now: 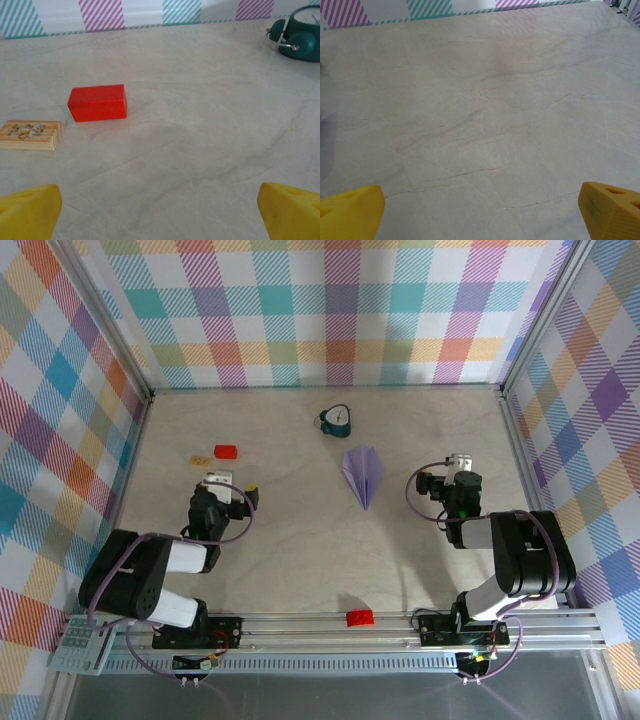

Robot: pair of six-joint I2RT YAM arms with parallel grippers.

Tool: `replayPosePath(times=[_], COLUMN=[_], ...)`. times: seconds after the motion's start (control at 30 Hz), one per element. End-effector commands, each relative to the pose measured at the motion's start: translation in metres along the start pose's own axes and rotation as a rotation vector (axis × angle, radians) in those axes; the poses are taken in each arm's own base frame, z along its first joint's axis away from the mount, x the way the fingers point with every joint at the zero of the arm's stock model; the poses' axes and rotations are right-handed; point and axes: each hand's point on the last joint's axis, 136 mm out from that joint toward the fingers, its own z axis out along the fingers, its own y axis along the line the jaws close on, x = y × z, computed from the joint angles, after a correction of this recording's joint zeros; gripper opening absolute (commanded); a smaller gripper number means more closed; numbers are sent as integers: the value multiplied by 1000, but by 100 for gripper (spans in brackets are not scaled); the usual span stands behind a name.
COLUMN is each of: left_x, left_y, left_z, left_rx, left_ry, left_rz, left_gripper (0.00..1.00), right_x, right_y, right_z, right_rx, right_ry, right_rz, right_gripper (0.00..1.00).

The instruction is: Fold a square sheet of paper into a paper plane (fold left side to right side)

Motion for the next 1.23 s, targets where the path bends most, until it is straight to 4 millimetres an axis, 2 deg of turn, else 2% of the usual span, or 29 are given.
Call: replayPosePath(times=[0.0,0.17,0.3,0.5,1.2], left_x=[-17,-13,-15,-7,-7], left_y=[4,8,20,46,43], left_z=[-4,4,9,41,40], left_rx=[1,-12,-61,-127,-107], left_ry=[-139,-122,-110,80,72], left_rz=[16,7,-35,-134,-126], left_gripper=[100,100,100,100,100], right_x=[-15,-15,-15,-15,-15], right_y=[0,-1,-1,-1,0], right_z=[2,2,2,2,2], right_rx=[1,1,2,2,1], right_ry=[-44,-44,-44,-44,-44], right_rz=[-7,-5,-6,-8,-8], right_gripper=[99,99,99,99,99])
